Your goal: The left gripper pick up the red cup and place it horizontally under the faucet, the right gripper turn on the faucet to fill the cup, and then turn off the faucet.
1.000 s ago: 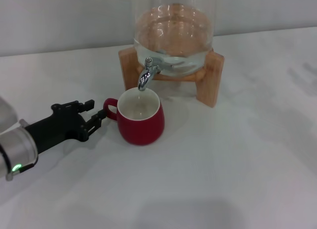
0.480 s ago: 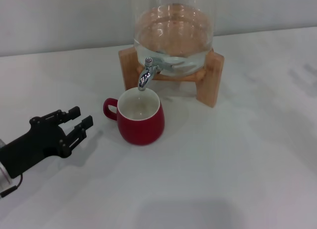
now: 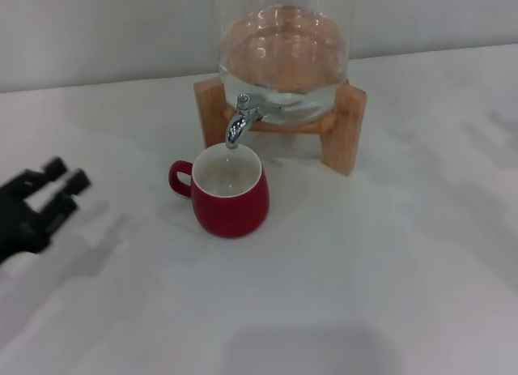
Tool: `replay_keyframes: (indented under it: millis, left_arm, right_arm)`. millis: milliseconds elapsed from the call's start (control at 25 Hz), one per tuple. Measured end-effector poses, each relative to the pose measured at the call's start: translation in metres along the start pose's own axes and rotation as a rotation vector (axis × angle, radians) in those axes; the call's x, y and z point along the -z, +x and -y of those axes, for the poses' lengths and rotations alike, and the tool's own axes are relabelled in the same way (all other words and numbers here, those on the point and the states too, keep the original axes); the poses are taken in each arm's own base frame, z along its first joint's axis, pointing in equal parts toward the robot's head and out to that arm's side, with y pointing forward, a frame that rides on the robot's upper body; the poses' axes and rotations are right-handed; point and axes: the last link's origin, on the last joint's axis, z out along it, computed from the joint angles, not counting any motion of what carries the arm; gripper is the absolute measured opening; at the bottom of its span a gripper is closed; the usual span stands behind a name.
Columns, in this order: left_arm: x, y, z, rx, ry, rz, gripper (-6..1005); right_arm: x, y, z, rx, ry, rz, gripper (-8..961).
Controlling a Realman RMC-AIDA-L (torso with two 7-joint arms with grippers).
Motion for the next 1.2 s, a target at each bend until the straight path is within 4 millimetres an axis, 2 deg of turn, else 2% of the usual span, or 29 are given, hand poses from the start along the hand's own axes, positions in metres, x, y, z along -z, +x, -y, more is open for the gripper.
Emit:
replay_keyframes:
  millis: [80, 320, 480, 640, 800, 1040, 1200]
  left_arm:
    - [0.006, 0.006, 0.004, 0.053, 0.012, -0.015, 386]
    - [0.019, 0.019, 0.01, 0.165, 0.032, -0.018, 567]
    - [0.028, 0.022, 0.012, 0.171, 0.053, -0.042, 604]
    - [0.038, 0.026, 0.017, 0.165, 0.101, -0.076, 641]
    - [0.044, 0.028, 0.02, 0.168, 0.129, -0.105, 661]
    - [0.046, 0.029, 0.025, 0.189, 0.165, -0.124, 664]
    - [0.044, 0.034, 0.028, 0.219, 0.166, -0.132, 662]
  right_arm:
    - [-0.001, 0.0, -0.003, 0.015, -0.019, -0.02, 660]
    - [-0.008, 0.0, -0.011, 0.044, -0.055, -0.1, 660]
    - [-0.012, 0.004, -0.019, 0.049, -0.091, -0.14, 660]
    - [-0.021, 0.006, -0.037, 0.071, -0.161, -0.194, 660]
    - [-0.032, 0.005, -0.062, 0.132, -0.188, -0.238, 659]
    - [-0.06, 0.006, -0.12, 0.245, -0.248, -0.285, 659]
    - [-0.078, 0.02, -0.15, 0.28, -0.273, -0.326, 659]
